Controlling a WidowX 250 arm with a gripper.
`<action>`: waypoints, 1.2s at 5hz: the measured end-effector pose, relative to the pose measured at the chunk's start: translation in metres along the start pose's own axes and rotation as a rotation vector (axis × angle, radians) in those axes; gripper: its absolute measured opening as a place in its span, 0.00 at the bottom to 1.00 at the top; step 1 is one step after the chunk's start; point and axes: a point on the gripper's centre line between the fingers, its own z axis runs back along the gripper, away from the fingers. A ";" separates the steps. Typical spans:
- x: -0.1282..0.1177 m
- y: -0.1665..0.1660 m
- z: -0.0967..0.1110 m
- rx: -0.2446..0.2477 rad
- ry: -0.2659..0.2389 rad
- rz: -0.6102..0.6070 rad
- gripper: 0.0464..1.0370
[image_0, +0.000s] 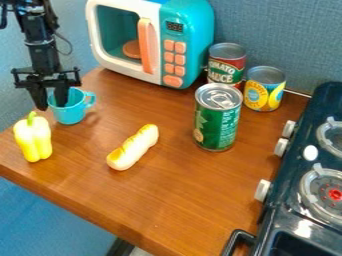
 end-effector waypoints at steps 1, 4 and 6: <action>-0.011 0.006 0.043 0.037 -0.042 -0.035 0.91; -0.058 -0.078 0.085 0.081 -0.092 -0.497 0.96; -0.107 -0.159 0.038 0.096 0.027 -0.805 0.96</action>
